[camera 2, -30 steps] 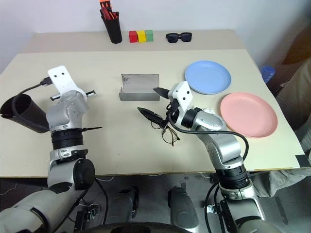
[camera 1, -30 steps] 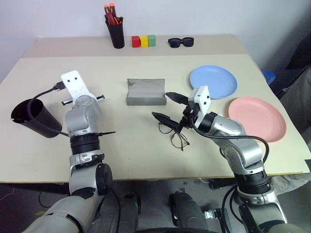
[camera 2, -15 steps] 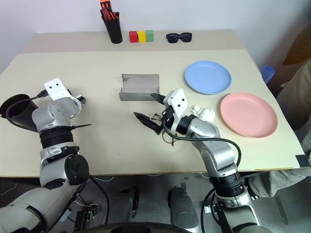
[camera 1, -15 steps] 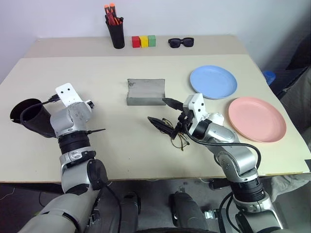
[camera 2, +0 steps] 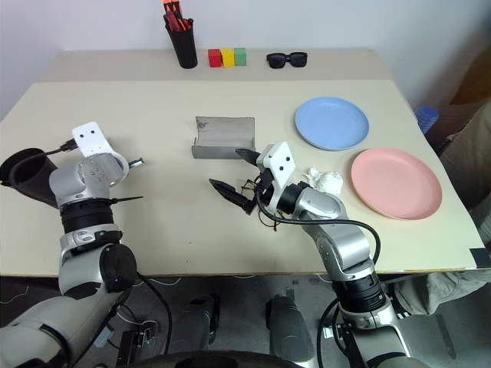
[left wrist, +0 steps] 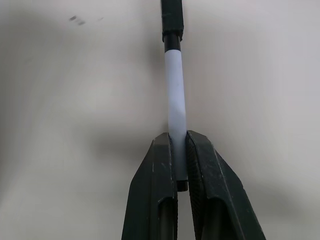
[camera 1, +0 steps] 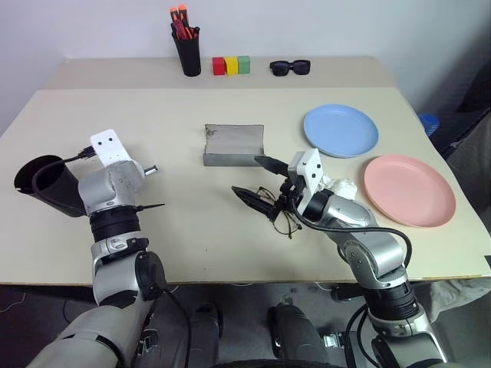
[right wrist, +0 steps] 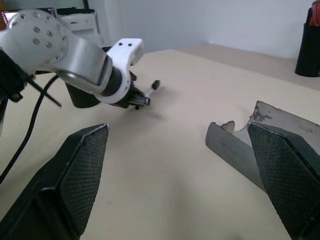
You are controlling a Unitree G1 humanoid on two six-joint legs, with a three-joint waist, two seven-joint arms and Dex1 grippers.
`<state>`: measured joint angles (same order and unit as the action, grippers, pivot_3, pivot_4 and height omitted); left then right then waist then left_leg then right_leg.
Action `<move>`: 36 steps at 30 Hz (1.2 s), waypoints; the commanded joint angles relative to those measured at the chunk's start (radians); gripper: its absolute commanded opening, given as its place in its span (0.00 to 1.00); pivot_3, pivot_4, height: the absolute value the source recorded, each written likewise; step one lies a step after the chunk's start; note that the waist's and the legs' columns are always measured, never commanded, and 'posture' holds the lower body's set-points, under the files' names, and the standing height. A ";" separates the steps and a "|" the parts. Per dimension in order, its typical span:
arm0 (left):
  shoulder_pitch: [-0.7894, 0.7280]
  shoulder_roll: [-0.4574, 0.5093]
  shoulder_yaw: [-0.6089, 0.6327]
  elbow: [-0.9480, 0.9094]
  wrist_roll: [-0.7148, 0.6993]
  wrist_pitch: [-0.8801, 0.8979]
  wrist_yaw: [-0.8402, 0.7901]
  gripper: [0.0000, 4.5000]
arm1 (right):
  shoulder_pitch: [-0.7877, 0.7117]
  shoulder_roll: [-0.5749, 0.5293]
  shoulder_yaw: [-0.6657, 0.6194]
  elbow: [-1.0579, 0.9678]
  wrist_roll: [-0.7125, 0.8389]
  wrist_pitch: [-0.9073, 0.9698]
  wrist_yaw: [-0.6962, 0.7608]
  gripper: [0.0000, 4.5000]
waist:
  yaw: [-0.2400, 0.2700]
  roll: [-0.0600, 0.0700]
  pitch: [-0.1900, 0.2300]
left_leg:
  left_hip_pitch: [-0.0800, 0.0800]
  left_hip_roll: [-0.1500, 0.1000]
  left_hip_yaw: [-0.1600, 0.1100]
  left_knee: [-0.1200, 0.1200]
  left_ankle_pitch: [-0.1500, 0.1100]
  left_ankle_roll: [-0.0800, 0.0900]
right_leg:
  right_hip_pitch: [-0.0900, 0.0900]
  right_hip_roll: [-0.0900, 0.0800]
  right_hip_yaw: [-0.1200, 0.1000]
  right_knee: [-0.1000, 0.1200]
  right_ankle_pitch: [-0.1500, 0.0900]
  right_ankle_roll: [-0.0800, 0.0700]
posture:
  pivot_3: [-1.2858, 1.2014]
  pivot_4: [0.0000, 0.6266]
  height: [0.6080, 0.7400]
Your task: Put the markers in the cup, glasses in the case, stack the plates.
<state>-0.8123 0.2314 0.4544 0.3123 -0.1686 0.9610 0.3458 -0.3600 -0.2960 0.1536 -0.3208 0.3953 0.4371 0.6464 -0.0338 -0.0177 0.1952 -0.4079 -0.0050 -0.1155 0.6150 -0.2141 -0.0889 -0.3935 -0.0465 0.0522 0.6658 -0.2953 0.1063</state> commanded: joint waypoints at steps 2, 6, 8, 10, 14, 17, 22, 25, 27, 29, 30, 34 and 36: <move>0.035 0.028 -0.140 -0.135 0.043 -0.202 -0.119 0.01 | -0.023 0.000 -0.007 -0.023 0.009 -0.017 0.011 1.00 | -0.001 0.000 0.000 | 0.000 0.000 0.000 0.000 0.000 0.000 | 0.000 0.000 0.000 0.000 0.000 0.000 | 0.52 0.24 1.00; 0.081 0.004 -0.113 -0.278 0.016 -0.526 -0.181 0.01 | -0.031 -0.001 -0.014 -0.021 0.009 -0.016 0.011 1.00 | -0.005 0.000 0.000 | 0.000 0.000 0.000 0.000 0.000 0.000 | -0.001 0.000 0.000 -0.001 0.000 0.000 | 0.52 0.24 1.00; 0.097 0.034 -0.096 -0.300 0.088 -0.630 -0.108 0.01 | -0.038 0.000 -0.023 -0.025 0.017 -0.012 0.010 1.00 | -0.009 0.000 0.000 | 0.000 0.000 0.000 -0.001 0.000 0.000 | -0.001 0.000 0.000 -0.001 0.000 0.000 | 0.52 0.24 1.00; 0.130 0.086 -0.086 -0.337 0.176 -0.706 -0.043 0.01 | -0.042 0.003 -0.039 -0.044 0.048 -0.002 0.015 1.00 | -0.012 0.000 0.000 | 0.000 0.001 0.001 -0.001 0.000 0.000 | -0.001 0.000 0.001 0.000 0.000 0.000 | 0.52 0.24 1.00; 0.212 0.160 -0.056 -0.407 0.279 -0.750 0.032 0.01 | -0.051 0.009 -0.060 -0.090 0.125 0.020 0.035 1.00 | -0.009 0.000 0.000 | 0.000 0.001 0.001 -0.001 0.000 0.000 | -0.001 0.000 0.001 0.000 0.000 0.000 | 0.52 0.24 1.00; 0.233 0.162 -0.048 -0.427 0.290 -0.755 0.045 0.01 | -0.052 0.005 -0.066 -0.102 0.148 0.029 0.036 1.00 | 0.006 -0.001 -0.001 | 0.000 0.000 0.000 0.000 0.000 0.000 | 0.000 0.000 0.000 -0.001 0.000 0.000 | 0.52 0.24 1.00; 0.291 0.127 0.001 -0.480 0.290 -0.719 0.080 0.01 | -0.070 -0.005 -0.065 -0.105 0.178 0.037 0.056 1.00 | 0.019 -0.001 -0.001 | 0.000 0.000 0.000 0.001 0.000 0.000 | 0.001 0.000 0.000 -0.001 0.000 0.000 | 0.52 0.24 1.00; 0.407 0.049 0.081 -0.591 0.300 -0.644 0.152 0.01 | -0.104 -0.022 -0.050 -0.094 0.209 0.045 0.121 1.00 | -0.002 -0.001 -0.001 | 0.001 0.001 0.003 0.000 -0.001 0.001 | 0.000 0.000 0.002 -0.001 0.000 0.000 | 0.52 0.24 1.00; 0.435 0.018 0.090 -0.630 0.312 -0.619 0.176 0.01 | -0.110 -0.030 -0.038 -0.082 0.199 0.038 0.143 1.00 | -0.005 -0.001 -0.001 | 0.000 0.001 0.001 -0.001 -0.001 0.001 | -0.001 0.001 0.001 -0.001 0.000 0.000 | 0.52 0.24 1.00; 0.456 -0.004 0.095 -0.660 0.323 -0.596 0.193 0.01 | -0.113 -0.035 -0.031 -0.071 0.188 0.030 0.157 1.00 | -0.004 -0.002 -0.001 | 0.000 0.002 -0.001 0.000 -0.001 0.001 | -0.001 0.002 -0.001 0.000 0.000 -0.001 | 0.52 0.24 1.00; 0.467 -0.019 0.097 -0.675 0.325 -0.584 0.199 0.01 | -0.114 -0.037 -0.026 -0.065 0.181 0.026 0.164 1.00 | -0.003 -0.002 -0.001 | 0.000 0.002 -0.001 0.000 -0.001 0.001 | 0.000 0.002 -0.001 0.000 0.000 -0.001 | 0.52 0.24 1.00; 0.487 -0.058 0.094 -0.696 0.311 -0.556 0.195 0.01 | -0.118 -0.036 -0.017 -0.049 0.167 0.014 0.174 1.00 | 0.000 -0.003 -0.001 | 0.001 0.000 0.000 0.002 -0.001 0.001 | 0.003 0.000 -0.001 -0.001 0.000 -0.001 | 0.52 0.24 1.00; 0.485 -0.061 0.091 -0.693 0.311 -0.557 0.190 0.01 | -0.118 -0.034 -0.014 -0.046 0.163 0.010 0.176 1.00 | 0.000 -0.003 -0.001 | 0.000 0.001 0.000 0.002 -0.001 0.001 | 0.002 0.001 -0.001 -0.001 0.000 -0.001 | 0.52 0.24 1.00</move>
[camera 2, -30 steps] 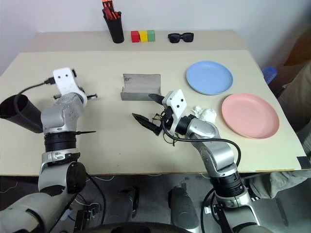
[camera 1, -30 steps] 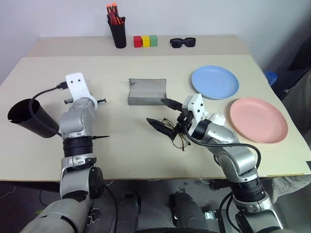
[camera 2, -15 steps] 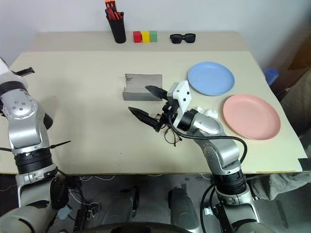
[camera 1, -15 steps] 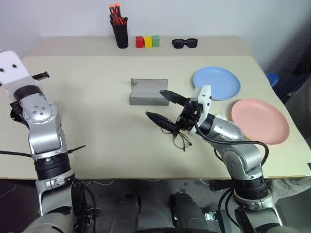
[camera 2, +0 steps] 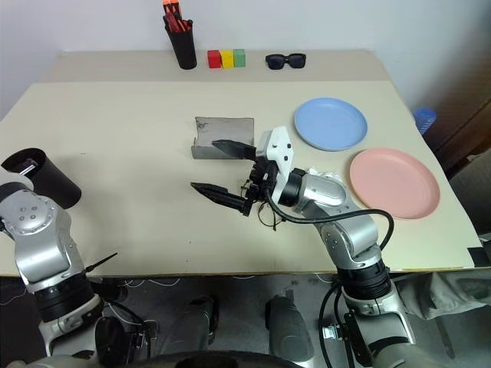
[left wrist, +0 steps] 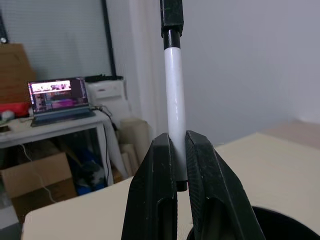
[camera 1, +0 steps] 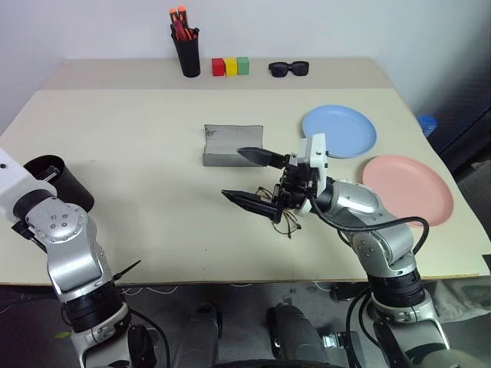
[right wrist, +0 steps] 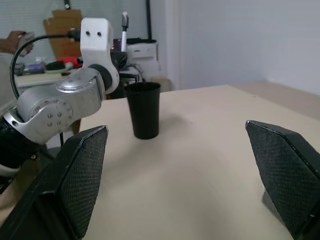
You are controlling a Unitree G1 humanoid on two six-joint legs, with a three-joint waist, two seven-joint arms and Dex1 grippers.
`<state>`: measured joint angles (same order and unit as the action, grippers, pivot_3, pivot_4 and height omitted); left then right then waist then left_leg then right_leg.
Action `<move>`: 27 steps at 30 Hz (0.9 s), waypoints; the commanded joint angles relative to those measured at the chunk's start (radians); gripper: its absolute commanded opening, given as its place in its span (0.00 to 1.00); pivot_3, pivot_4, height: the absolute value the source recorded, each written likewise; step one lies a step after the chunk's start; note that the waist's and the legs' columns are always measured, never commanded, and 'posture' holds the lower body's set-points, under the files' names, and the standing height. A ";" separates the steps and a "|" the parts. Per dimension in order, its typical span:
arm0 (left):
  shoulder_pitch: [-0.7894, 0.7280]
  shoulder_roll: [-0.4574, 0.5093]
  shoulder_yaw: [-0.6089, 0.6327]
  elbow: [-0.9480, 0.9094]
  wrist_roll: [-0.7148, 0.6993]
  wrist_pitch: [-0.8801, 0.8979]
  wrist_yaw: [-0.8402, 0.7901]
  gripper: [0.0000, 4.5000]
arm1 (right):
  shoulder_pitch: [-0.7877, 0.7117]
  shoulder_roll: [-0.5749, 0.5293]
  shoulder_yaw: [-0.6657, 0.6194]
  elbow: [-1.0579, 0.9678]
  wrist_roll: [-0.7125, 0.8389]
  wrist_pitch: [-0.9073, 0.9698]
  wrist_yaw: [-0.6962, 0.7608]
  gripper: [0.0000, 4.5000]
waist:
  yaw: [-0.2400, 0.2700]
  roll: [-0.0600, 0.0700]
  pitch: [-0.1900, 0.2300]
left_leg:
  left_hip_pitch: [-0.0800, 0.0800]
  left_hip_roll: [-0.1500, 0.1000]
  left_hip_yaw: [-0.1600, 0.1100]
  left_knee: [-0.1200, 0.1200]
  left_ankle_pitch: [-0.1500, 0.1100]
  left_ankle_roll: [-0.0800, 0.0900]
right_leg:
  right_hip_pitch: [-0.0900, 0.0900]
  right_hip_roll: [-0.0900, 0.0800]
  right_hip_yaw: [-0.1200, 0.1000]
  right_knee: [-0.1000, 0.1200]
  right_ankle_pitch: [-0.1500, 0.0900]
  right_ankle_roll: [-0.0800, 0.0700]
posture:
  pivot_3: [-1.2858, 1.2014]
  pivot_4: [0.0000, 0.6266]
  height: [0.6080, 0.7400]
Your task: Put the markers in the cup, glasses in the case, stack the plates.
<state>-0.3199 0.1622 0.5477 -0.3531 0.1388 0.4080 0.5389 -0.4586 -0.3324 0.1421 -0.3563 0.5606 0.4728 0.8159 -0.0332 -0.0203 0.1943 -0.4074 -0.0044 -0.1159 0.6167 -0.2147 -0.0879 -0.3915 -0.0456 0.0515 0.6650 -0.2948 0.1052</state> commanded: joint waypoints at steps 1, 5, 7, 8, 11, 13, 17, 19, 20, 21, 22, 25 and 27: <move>-0.008 0.007 -0.003 -0.024 0.004 -0.005 -0.005 0.01 | -0.019 0.004 -0.002 -0.009 -0.004 -0.027 0.006 1.00 | -0.001 0.000 0.000 | 0.000 0.000 0.000 0.000 0.000 0.000 | 0.000 0.000 0.000 0.000 0.000 0.000 | 0.52 0.24 1.00; -0.013 0.002 -0.008 0.003 -0.016 0.005 -0.030 0.01 | -0.018 0.008 0.000 -0.008 -0.012 -0.031 0.004 1.00 | -0.004 0.000 0.000 | 0.000 0.000 0.000 0.000 0.000 0.000 | 0.000 0.000 0.000 0.000 0.000 0.000 | 0.52 0.24 1.00; -0.016 0.003 -0.017 0.014 -0.024 0.004 -0.044 0.01 | -0.016 0.010 0.001 -0.011 -0.014 -0.032 0.002 1.00 | -0.004 0.000 0.000 | 0.000 0.000 0.000 -0.001 0.000 0.000 | 0.000 0.000 0.000 0.000 0.000 0.000 | 0.52 0.24 1.00; -0.018 0.003 -0.020 0.016 -0.023 0.002 -0.046 0.01 | -0.014 0.010 0.002 -0.014 -0.015 -0.032 0.000 1.00 | -0.004 0.000 0.000 | 0.000 0.000 0.000 -0.001 0.000 0.000 | 0.000 0.000 0.000 0.000 0.000 0.000 | 0.52 0.24 1.00; -0.019 0.001 -0.019 0.019 -0.022 -0.003 -0.045 0.01 | -0.007 0.010 0.001 -0.021 -0.017 -0.031 -0.005 1.00 | -0.004 0.000 0.000 | 0.000 0.000 0.000 -0.001 0.000 0.000 | 0.000 0.000 0.000 0.000 0.000 0.000 | 0.52 0.24 1.00; -0.021 -0.002 -0.018 0.023 -0.023 -0.006 -0.042 0.19 | -0.003 0.010 0.002 -0.024 -0.018 -0.031 -0.008 1.00 | -0.004 0.000 0.000 | 0.000 0.000 0.000 -0.001 0.000 0.000 | 0.000 0.000 0.000 0.000 0.000 0.000 | 0.52 0.24 1.00; -0.027 -0.001 -0.021 0.033 -0.018 -0.008 -0.038 0.57 | 0.000 0.011 0.004 -0.023 -0.021 -0.033 -0.010 1.00 | -0.004 0.000 0.000 | 0.000 0.000 0.000 -0.001 0.000 0.000 | 0.000 0.000 0.000 0.000 0.000 0.000 | 0.52 0.24 1.00; -0.029 -0.001 -0.021 0.036 -0.019 -0.011 -0.037 0.70 | 0.000 0.011 0.004 -0.022 -0.022 -0.034 -0.009 1.00 | -0.004 0.000 0.000 | 0.000 0.000 0.000 -0.001 0.000 0.000 | 0.000 0.000 0.000 0.000 0.000 0.000 | 0.52 0.24 1.00; -0.030 -0.001 -0.021 0.038 -0.021 -0.015 -0.038 0.70 | 0.000 0.012 0.005 -0.021 -0.023 -0.035 -0.009 1.00 | -0.004 0.000 0.000 | 0.000 0.000 0.000 -0.001 0.000 0.000 | 0.000 0.000 0.000 0.000 0.000 0.000 | 0.52 0.24 1.00; -0.031 -0.001 -0.021 0.040 -0.022 -0.017 -0.038 0.70 | 0.000 0.012 0.005 -0.020 -0.023 -0.036 -0.009 1.00 | -0.004 0.000 0.000 | 0.000 0.000 0.000 -0.001 0.000 0.000 | 0.000 0.000 0.000 0.000 0.000 0.000 | 0.52 0.24 1.00; -0.033 -0.001 -0.021 0.042 -0.025 -0.022 -0.039 0.70 | -0.001 0.012 0.005 -0.019 -0.023 -0.037 -0.009 1.00 | -0.004 0.000 0.000 | 0.000 0.000 0.000 -0.001 0.000 0.000 | 0.000 0.000 0.000 0.000 0.000 0.000 | 0.52 0.24 1.00; -0.054 0.008 -0.037 0.031 -0.046 -0.049 -0.072 0.70 | -0.003 0.009 0.005 -0.014 -0.028 -0.042 -0.010 1.00 | -0.003 0.000 0.000 | 0.000 0.000 0.000 -0.001 0.000 0.000 | 0.000 0.000 0.000 0.000 0.000 0.000 | 0.52 0.24 1.00; -0.081 0.035 -0.078 0.028 -0.070 -0.066 -0.142 0.70 | -0.004 0.007 0.001 -0.011 -0.029 -0.043 -0.012 1.00 | -0.003 0.000 0.000 | 0.000 0.000 0.000 -0.001 0.000 0.000 | 0.000 0.000 0.000 0.000 0.000 0.000 | 0.52 0.24 1.00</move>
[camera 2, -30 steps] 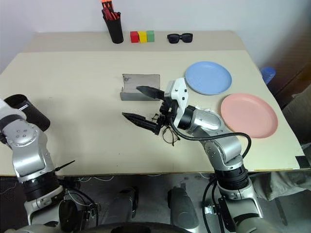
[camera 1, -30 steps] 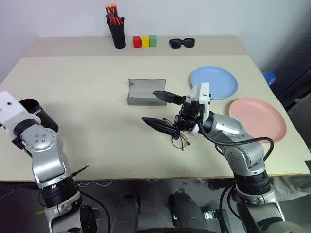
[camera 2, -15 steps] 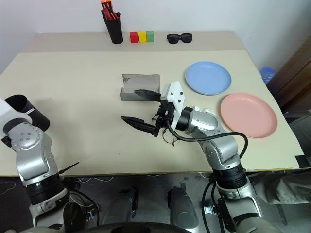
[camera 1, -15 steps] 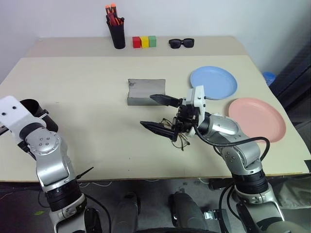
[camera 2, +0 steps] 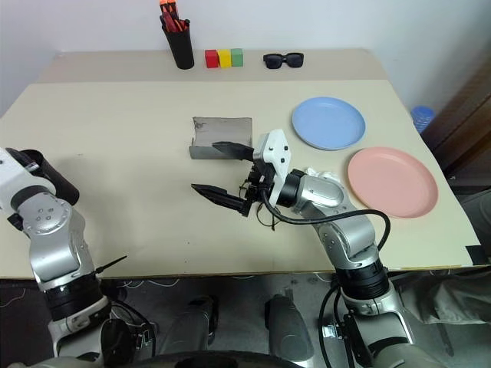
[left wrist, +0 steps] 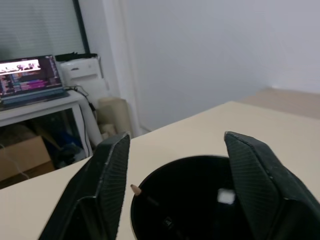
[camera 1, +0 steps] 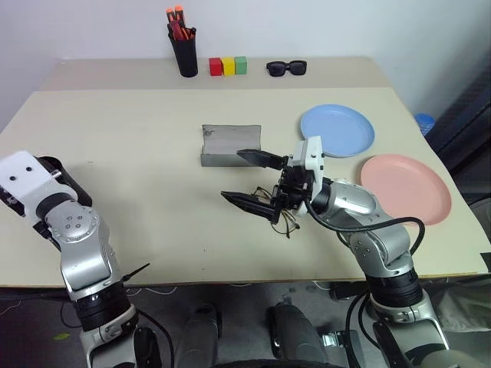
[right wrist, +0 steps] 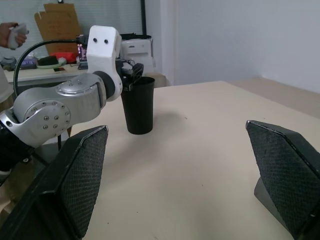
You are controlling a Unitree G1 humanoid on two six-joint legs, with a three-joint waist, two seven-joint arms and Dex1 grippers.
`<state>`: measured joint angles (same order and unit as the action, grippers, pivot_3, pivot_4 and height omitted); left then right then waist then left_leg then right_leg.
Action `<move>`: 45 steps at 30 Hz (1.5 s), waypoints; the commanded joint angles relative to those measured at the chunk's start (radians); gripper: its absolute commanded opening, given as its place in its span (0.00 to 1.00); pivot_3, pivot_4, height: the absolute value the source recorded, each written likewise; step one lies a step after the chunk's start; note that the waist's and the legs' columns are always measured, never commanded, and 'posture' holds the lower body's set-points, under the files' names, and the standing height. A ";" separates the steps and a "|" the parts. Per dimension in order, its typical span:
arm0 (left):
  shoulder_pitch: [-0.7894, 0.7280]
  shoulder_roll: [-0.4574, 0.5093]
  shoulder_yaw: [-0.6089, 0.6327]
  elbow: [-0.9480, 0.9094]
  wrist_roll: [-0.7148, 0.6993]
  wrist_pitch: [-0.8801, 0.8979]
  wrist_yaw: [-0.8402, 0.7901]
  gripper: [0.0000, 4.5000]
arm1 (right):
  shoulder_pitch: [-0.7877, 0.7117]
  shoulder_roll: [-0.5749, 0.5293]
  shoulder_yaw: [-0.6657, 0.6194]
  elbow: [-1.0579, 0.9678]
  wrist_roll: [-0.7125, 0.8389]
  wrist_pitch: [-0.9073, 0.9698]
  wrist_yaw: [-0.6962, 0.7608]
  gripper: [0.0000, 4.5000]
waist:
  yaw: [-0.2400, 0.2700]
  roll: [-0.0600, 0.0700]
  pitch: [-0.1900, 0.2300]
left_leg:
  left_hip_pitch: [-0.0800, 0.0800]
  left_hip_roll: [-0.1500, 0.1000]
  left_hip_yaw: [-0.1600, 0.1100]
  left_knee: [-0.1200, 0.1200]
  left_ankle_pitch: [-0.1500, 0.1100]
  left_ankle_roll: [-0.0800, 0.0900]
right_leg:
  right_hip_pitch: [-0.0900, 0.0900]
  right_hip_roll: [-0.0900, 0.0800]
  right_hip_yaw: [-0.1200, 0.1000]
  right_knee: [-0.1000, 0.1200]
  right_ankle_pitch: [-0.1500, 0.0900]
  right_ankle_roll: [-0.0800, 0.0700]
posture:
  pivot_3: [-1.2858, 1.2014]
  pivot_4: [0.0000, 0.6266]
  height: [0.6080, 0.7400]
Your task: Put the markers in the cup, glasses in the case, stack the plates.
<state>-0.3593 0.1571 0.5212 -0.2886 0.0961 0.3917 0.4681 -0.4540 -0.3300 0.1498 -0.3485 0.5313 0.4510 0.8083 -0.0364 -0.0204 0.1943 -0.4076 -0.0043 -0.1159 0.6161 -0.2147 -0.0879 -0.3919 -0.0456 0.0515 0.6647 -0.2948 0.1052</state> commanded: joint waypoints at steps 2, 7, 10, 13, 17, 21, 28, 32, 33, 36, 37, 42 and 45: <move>-0.084 0.087 -0.133 -0.036 -0.083 -0.050 -0.226 0.70 | -0.010 0.000 -0.017 -0.016 0.002 -0.019 -0.006 1.00 | 0.005 0.000 0.000 | 0.000 0.000 0.000 0.000 0.000 0.000 | 0.000 0.000 0.000 0.000 0.000 0.000 | 0.52 0.24 1.00; -0.160 0.238 -0.337 0.016 -0.241 0.211 -0.617 0.99 | -0.028 -0.016 -0.028 0.005 -0.009 -0.018 -0.007 1.00 | 0.015 0.000 0.000 | 0.000 0.000 0.001 0.000 0.000 0.000 | 0.000 0.000 0.000 -0.001 0.000 0.000 | 0.52 0.24 1.00; -0.212 0.340 -0.446 0.114 -0.287 0.318 -0.815 0.99 | -0.039 -0.057 -0.022 0.022 -0.044 -0.015 0.006 1.00 | -0.001 0.002 0.001 | 0.000 0.000 0.001 -0.002 0.000 0.000 | -0.001 0.000 0.000 -0.001 0.000 0.000 | 0.52 0.24 1.00; -0.314 0.389 -0.513 0.250 -0.304 0.329 -0.952 0.99 | -0.040 -0.138 -0.013 0.028 -0.078 0.003 0.037 1.00 | -0.007 0.001 0.002 | 0.000 0.000 0.000 -0.002 0.000 0.000 | -0.002 0.001 0.000 0.000 0.000 0.000 | 0.52 0.24 1.00; -0.444 0.423 -0.631 0.449 -0.284 0.245 -1.169 0.99 | -0.006 -0.244 -0.062 0.033 -0.104 0.004 0.056 1.00 | -0.004 0.001 0.002 | -0.001 0.000 0.001 -0.002 0.000 0.000 | -0.002 0.000 0.000 -0.001 0.000 0.000 | 0.52 0.24 1.00; -0.555 0.392 -0.706 0.649 -0.254 0.156 -1.310 0.99 | 0.049 -0.307 -0.122 0.016 -0.104 0.005 0.051 1.00 | -0.004 0.001 0.002 | -0.001 0.000 0.001 -0.002 0.000 0.000 | -0.002 0.000 0.000 -0.001 -0.001 0.000 | 0.52 0.24 1.00; -0.676 0.345 -0.827 0.937 -0.139 0.034 -1.447 0.99 | 0.132 -0.348 -0.190 -0.045 -0.092 0.014 0.037 1.00 | -0.009 0.001 0.002 | -0.002 0.000 0.001 -0.002 0.000 0.001 | -0.003 0.000 0.001 -0.001 -0.001 0.000 | 0.52 0.24 1.00; -0.710 0.323 -0.827 1.045 -0.095 -0.051 -1.463 0.82 | 0.159 -0.346 -0.197 -0.070 -0.094 0.018 0.028 1.00 | -0.007 0.001 0.002 | -0.002 0.000 0.001 -0.002 0.000 0.001 | -0.003 0.000 0.001 -0.001 -0.001 0.001 | 0.52 0.24 1.00; -0.716 0.318 -0.827 1.068 -0.086 -0.070 -1.462 0.70 | 0.162 -0.345 -0.194 -0.073 -0.096 0.018 0.027 1.00 | -0.006 0.001 0.002 | -0.002 0.000 0.001 -0.002 0.000 0.001 | -0.003 0.000 0.001 -0.001 -0.001 0.001 | 0.52 0.24 1.00; -0.728 0.308 -0.810 1.107 -0.075 -0.099 -1.461 0.38 | 0.161 -0.341 -0.186 -0.070 -0.101 0.015 0.025 1.00 | -0.006 0.001 0.002 | -0.002 0.000 0.001 -0.002 0.000 0.001 | -0.003 0.000 0.001 -0.001 -0.001 0.001 | 0.52 0.24 1.00; -0.726 0.309 -0.804 1.112 -0.073 -0.107 -1.462 0.26 | 0.159 -0.340 -0.182 -0.067 -0.103 0.013 0.025 1.00 | -0.006 0.001 0.002 | -0.002 0.000 0.001 -0.002 0.000 0.001 | -0.002 0.000 0.000 -0.001 -0.001 0.001 | 0.52 0.24 1.00; -0.696 0.337 -0.793 1.094 -0.048 -0.183 -1.439 0.02 | 0.141 -0.337 -0.168 -0.049 -0.105 0.008 0.037 1.00 | -0.007 0.001 0.002 | -0.002 0.000 0.001 -0.002 0.000 0.001 | -0.003 0.000 0.001 0.000 -0.001 0.001 | 0.52 0.24 1.00; -0.654 0.369 -0.779 1.027 -0.048 -0.233 -1.447 0.02 | 0.123 -0.337 -0.157 -0.036 -0.107 0.009 0.047 1.00 | -0.010 0.001 0.002 | -0.002 0.000 0.001 -0.002 0.000 0.001 | -0.003 0.000 0.001 0.000 -0.001 0.001 | 0.52 0.24 1.00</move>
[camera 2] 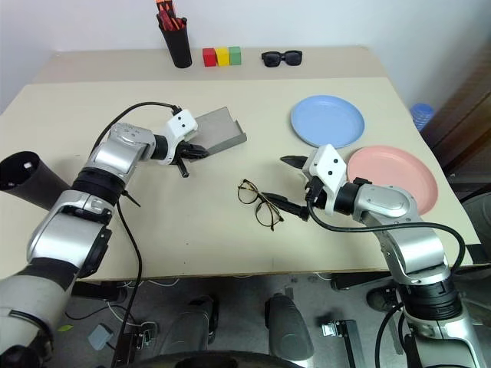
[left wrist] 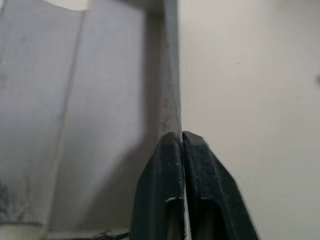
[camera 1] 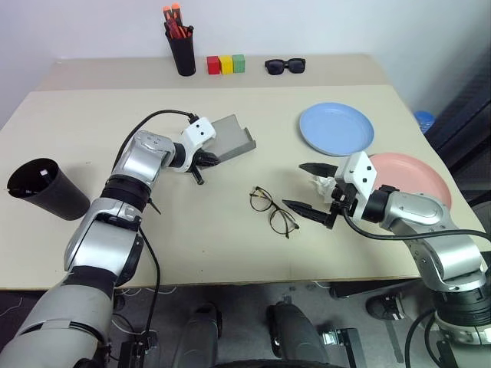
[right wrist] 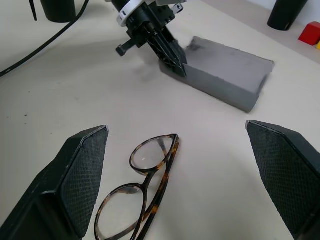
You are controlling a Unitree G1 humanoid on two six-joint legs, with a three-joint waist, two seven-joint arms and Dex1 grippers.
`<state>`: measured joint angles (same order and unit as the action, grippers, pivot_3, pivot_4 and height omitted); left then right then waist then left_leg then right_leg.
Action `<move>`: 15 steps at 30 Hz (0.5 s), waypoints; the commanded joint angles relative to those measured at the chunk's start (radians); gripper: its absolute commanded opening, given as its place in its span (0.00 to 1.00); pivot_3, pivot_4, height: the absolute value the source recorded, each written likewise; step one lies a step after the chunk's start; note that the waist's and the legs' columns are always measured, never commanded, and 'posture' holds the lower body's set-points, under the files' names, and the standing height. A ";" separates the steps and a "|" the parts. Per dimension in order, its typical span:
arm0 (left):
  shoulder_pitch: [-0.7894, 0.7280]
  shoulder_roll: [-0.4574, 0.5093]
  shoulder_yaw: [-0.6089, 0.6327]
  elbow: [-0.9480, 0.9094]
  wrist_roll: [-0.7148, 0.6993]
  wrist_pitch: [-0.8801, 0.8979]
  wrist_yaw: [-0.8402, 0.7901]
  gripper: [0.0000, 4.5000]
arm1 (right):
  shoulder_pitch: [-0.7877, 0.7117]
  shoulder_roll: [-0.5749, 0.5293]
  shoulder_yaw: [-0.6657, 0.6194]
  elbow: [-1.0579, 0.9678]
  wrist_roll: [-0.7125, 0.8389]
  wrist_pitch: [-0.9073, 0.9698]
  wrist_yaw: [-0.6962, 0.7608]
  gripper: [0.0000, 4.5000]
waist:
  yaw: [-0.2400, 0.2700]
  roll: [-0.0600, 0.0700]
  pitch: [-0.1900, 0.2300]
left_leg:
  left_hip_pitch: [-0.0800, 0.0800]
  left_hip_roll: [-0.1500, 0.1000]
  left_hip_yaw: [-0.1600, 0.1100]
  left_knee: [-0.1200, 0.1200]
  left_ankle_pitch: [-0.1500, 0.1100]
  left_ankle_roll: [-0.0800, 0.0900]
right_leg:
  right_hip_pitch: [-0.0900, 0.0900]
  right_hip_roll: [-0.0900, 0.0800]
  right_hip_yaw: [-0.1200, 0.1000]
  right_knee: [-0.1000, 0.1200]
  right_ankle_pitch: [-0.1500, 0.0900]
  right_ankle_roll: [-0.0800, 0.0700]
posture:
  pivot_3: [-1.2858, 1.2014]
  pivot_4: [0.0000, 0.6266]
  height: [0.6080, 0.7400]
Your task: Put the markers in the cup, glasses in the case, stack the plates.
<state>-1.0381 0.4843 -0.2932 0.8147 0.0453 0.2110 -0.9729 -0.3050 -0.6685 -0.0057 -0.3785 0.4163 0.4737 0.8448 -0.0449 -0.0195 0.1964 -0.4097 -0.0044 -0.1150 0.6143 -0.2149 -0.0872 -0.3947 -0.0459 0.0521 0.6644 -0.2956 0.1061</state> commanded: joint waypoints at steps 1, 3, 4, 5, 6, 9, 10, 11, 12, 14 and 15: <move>0.045 0.057 0.042 -0.115 -0.005 -0.067 -0.028 0.02 | -0.031 0.000 0.005 -0.004 0.008 -0.009 0.016 1.00 | -0.002 0.000 0.000 | 0.000 0.000 0.000 0.000 0.000 0.000 | 0.000 0.000 0.000 0.000 0.000 0.000 | 0.52 0.24 1.00; 0.105 0.107 0.044 -0.220 -0.022 -0.103 -0.097 0.02 | -0.045 -0.001 0.023 0.001 0.009 0.020 0.019 1.00 | -0.001 0.000 0.000 | 0.000 0.000 0.000 0.000 0.000 0.000 | -0.001 0.000 0.000 0.000 0.000 0.000 | 0.52 0.24 1.00; 0.144 0.146 0.043 -0.286 -0.028 -0.119 -0.141 0.02 | -0.056 -0.006 0.039 0.000 0.004 0.054 0.010 1.00 | -0.003 0.000 0.000 | 0.000 0.000 0.000 -0.001 0.000 0.000 | -0.001 0.000 0.000 0.000 0.000 0.000 | 0.52 0.24 1.00; 0.185 0.186 0.044 -0.349 -0.035 -0.139 -0.180 0.02 | -0.067 -0.009 0.055 -0.001 0.000 0.100 -0.005 1.00 | -0.002 0.000 0.000 | 0.000 0.001 0.000 -0.001 0.000 0.000 | -0.001 0.000 0.001 0.000 0.000 0.000 | 0.52 0.24 1.00; 0.227 0.231 0.045 -0.410 -0.043 -0.142 -0.227 0.02 | -0.081 -0.009 0.074 0.006 -0.011 0.140 -0.021 1.00 | -0.003 0.001 0.000 | 0.000 0.001 0.000 -0.001 0.000 0.000 | -0.001 0.000 0.001 0.000 0.000 0.000 | 0.52 0.24 1.00; 0.308 0.323 0.053 -0.524 -0.069 -0.145 -0.312 0.02 | -0.099 0.004 0.092 0.018 -0.019 0.177 -0.041 1.00 | 0.002 0.001 0.000 | 0.000 0.001 0.000 0.000 0.000 0.000 | -0.001 0.000 0.001 0.001 0.000 -0.001 | 0.52 0.24 1.00; 0.337 0.356 0.059 -0.556 -0.074 -0.155 -0.333 0.02 | -0.105 0.005 0.099 0.020 -0.018 0.207 -0.049 1.00 | 0.005 0.001 0.000 | 0.000 0.001 0.001 0.000 0.000 0.000 | -0.001 0.000 0.001 0.001 0.000 -0.001 | 0.52 0.24 1.00; 0.370 0.390 0.067 -0.591 -0.077 -0.183 -0.352 0.02 | -0.111 0.006 0.108 0.028 -0.016 0.245 -0.057 1.00 | 0.004 0.001 0.000 | 0.000 0.001 0.001 0.000 0.000 0.000 | -0.001 0.000 0.001 0.001 0.000 -0.001 | 0.52 0.24 1.00; 0.391 0.410 0.073 -0.614 -0.079 -0.201 -0.362 0.02 | -0.116 0.006 0.115 0.033 -0.014 0.275 -0.063 1.00 | 0.004 0.001 0.000 | 0.000 0.001 0.001 0.000 0.000 0.000 | -0.001 0.000 0.001 0.000 0.000 -0.001 | 0.52 0.24 1.00; 0.420 0.438 0.077 -0.656 -0.087 -0.200 -0.384 0.02 | -0.125 0.010 0.120 0.044 -0.009 0.323 -0.073 1.00 | 0.009 0.001 0.000 | 0.000 0.001 0.001 0.000 0.000 0.000 | 0.000 0.000 0.001 0.000 0.000 -0.001 | 0.52 0.24 1.00; 0.441 0.444 0.083 -0.701 -0.105 -0.184 -0.390 0.02 | -0.135 0.023 0.121 0.057 -0.006 0.351 -0.088 1.00 | 0.010 0.001 0.000 | 0.000 0.001 0.000 0.000 0.000 0.000 | 0.000 0.000 0.001 0.000 0.000 -0.001 | 0.52 0.24 1.00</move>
<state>-0.6009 0.9160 -0.2425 0.1911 -0.0290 0.0318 -1.3445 -0.4143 -0.6577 0.1163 -0.3188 0.3975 0.7924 0.7737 -0.0353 -0.0187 0.1968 -0.4097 -0.0037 -0.1144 0.6143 -0.2150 -0.0869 -0.3949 -0.0460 0.0527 0.6646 -0.2957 0.1054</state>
